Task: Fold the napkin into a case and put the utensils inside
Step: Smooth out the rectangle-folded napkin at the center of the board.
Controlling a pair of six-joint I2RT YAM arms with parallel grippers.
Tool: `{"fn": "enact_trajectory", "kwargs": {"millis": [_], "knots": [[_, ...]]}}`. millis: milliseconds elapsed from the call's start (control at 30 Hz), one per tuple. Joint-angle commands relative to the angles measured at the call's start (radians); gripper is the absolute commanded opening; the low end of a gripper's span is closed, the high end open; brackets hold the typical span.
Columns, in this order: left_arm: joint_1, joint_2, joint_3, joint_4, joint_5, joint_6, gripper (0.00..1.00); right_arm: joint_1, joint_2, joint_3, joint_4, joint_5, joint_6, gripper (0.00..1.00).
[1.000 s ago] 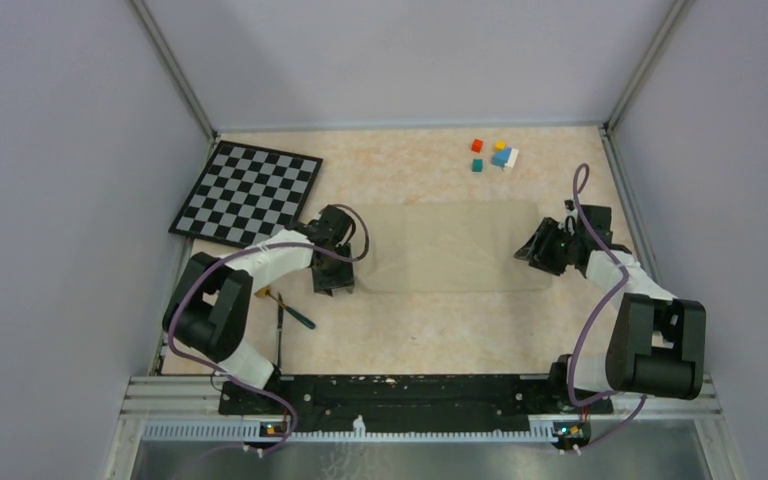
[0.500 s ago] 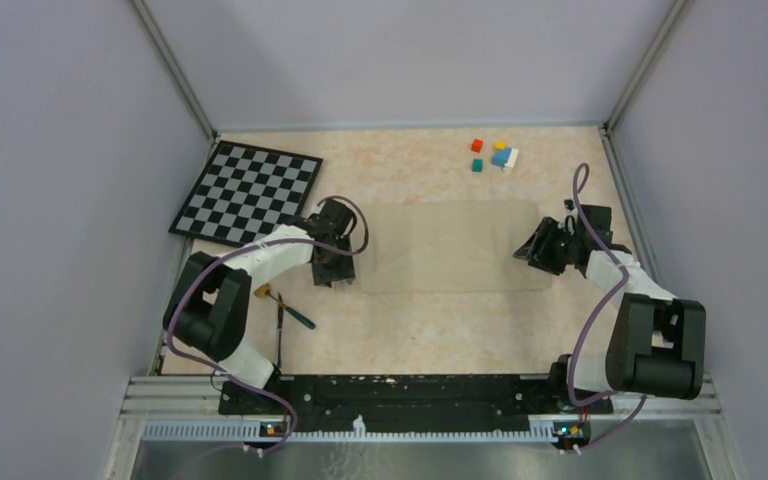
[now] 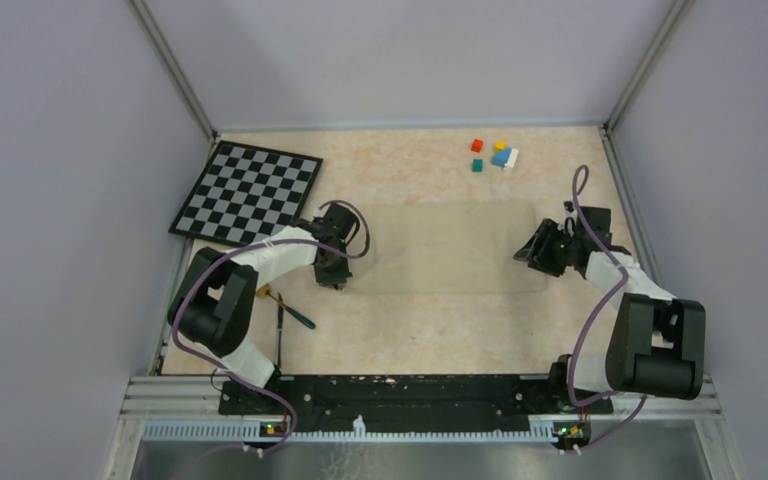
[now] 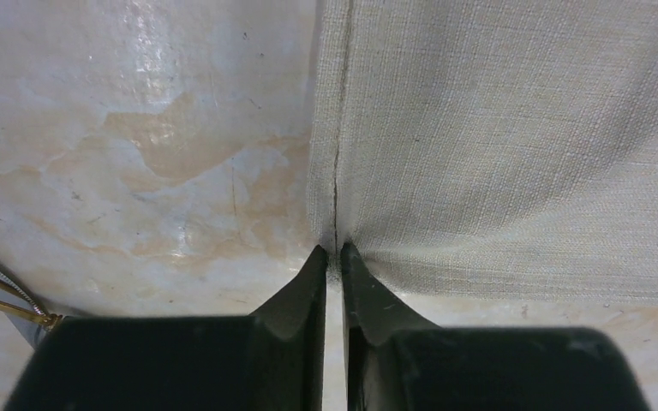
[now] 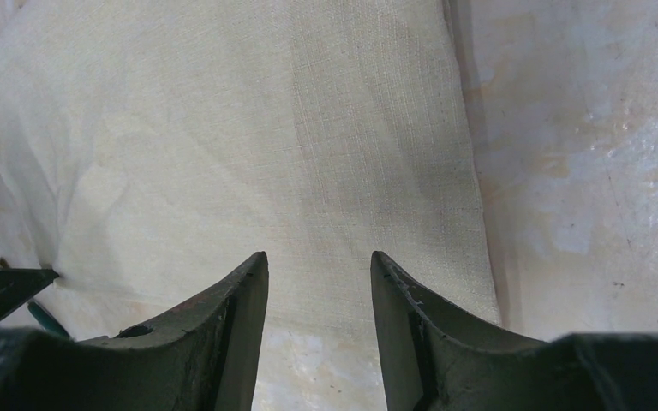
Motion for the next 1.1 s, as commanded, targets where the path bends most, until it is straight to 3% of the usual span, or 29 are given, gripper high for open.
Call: {"fn": "enact_trajectory", "kwargs": {"millis": [0, 100, 267, 300, 333, 433, 533, 600, 833, 1067], "knots": [[-0.002, 0.028, -0.079, 0.061, 0.01, -0.001, 0.09, 0.006, -0.018, -0.011, 0.044, 0.008, 0.012, 0.48], [-0.002, 0.016, -0.098, 0.076, 0.011, 0.003, 0.0, -0.001, 0.001, -0.015, 0.047, 0.016, 0.024, 0.48], [0.003, 0.006, -0.104, 0.064, 0.015, 0.015, 0.0, -0.011, -0.013, 0.002, -0.016, 0.119, -0.01, 0.49], [0.002, -0.002, -0.094, 0.048, 0.013, 0.015, 0.02, -0.011, -0.025, 0.005, -0.031, 0.15, -0.014, 0.49], [0.001, -0.018, -0.085, 0.029, 0.006, 0.015, 0.13, -0.011, -0.04, 0.007, -0.046, 0.181, -0.017, 0.5], [0.0, -0.088, -0.059, -0.013, -0.014, 0.034, 0.33, -0.011, -0.072, 0.005, -0.062, 0.213, -0.013, 0.54], [0.0, -0.144, -0.013, -0.064, -0.026, 0.055, 0.46, -0.011, -0.065, 0.014, -0.072, 0.192, -0.013, 0.56], [0.0, -0.167, 0.022, -0.069, 0.015, 0.078, 0.5, -0.013, -0.054, 0.022, -0.085, 0.176, -0.014, 0.56], [0.0, -0.127, 0.08, 0.091, 0.375, 0.142, 0.55, -0.035, 0.021, 0.127, -0.14, 0.232, -0.076, 0.62], [-0.002, -0.008, 0.109, 0.14, 0.436, 0.191, 0.57, -0.025, 0.16, 0.25, -0.198, 0.187, -0.154, 0.63]]}}
